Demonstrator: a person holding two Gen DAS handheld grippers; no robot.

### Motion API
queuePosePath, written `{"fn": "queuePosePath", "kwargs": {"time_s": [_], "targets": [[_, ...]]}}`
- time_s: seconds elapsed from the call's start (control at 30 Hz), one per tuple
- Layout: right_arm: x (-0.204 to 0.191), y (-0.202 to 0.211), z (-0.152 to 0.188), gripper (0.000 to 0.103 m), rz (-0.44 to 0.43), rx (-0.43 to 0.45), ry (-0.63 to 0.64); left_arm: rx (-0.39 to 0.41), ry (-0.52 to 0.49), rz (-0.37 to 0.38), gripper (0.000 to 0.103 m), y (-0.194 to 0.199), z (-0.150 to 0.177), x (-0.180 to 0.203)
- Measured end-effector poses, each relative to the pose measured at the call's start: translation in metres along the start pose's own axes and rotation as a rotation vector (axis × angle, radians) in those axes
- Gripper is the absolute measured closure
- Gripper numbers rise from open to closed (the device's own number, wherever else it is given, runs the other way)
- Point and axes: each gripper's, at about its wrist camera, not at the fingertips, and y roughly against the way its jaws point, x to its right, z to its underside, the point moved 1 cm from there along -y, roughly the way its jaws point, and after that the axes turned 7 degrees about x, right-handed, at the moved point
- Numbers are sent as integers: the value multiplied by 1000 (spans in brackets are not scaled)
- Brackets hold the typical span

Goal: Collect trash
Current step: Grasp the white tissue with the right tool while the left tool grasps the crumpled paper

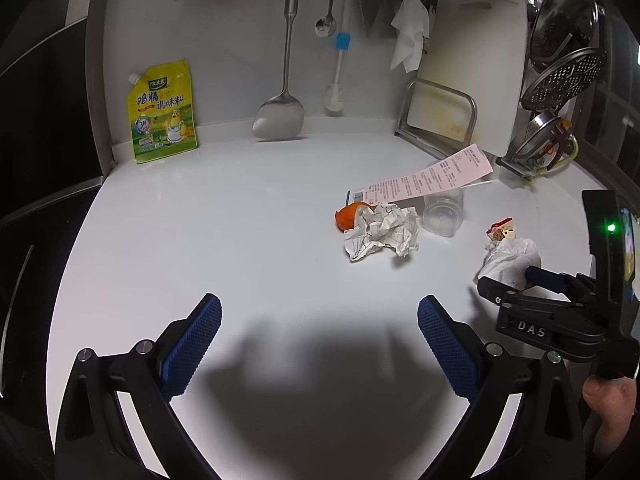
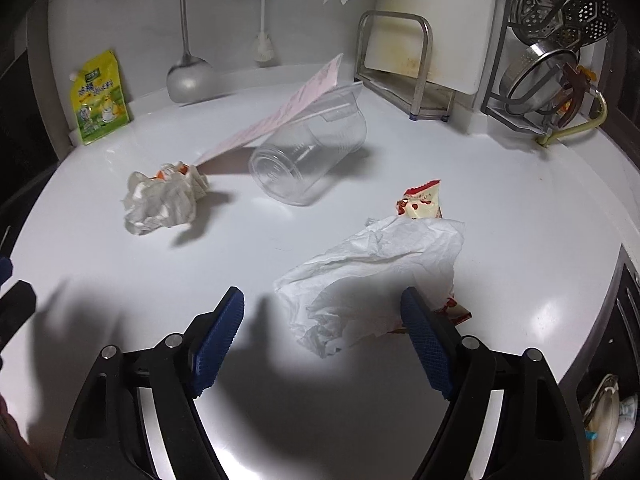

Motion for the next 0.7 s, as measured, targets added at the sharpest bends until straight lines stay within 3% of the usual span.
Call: {"fn": "queuePosePath", "kwargs": {"time_s": [0.17,0.27,0.3,0.53,0.7], "targets": [[0,-10,4,58,-3,-30,17,-8,13,8,6,-4,-2,0],[-2,-7,4,86,-15,-27,32,-15,28,18,6,-7,-4,1],[-2,-7,4,90,-27,-26,30,-17,32,21,6,-8,-4,1],[13,21,-2,91,-141,62,-45,-26,41,39,6,-16,-10,13],[28,43,-6,91,-166,117,-73,-32,31,28,6,-26,-15,27]]}}
